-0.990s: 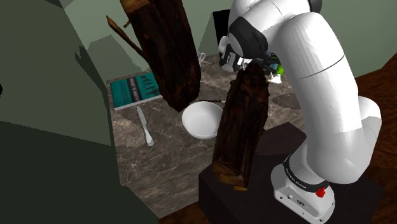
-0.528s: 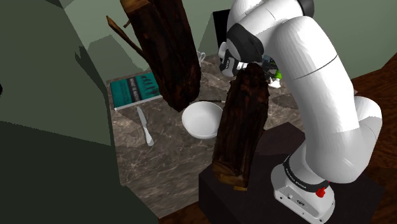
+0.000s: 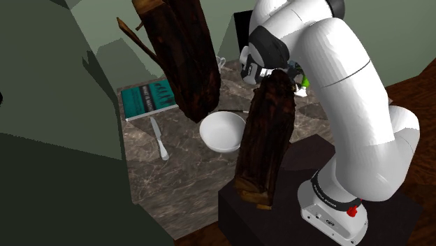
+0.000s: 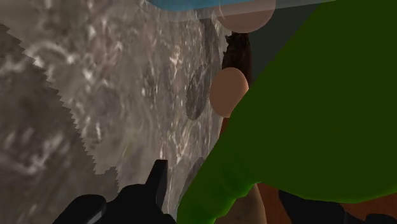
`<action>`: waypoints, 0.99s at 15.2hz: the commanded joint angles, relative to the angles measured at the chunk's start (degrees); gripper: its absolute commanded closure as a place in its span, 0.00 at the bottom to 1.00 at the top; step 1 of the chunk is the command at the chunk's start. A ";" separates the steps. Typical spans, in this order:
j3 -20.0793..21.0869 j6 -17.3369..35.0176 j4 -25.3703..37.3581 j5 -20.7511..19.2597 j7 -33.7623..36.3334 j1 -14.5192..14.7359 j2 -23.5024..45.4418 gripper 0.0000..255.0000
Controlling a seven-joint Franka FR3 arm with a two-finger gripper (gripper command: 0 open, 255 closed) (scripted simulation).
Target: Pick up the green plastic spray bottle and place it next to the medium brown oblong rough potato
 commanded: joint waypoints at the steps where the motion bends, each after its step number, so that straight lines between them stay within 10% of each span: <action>1: 0.33 0.05 -0.06 0.22 -0.07 0.10 0.15 0.00; 15: 1.87 -5.99 6.36 2.34 -1.62 1.40 1.49 0.00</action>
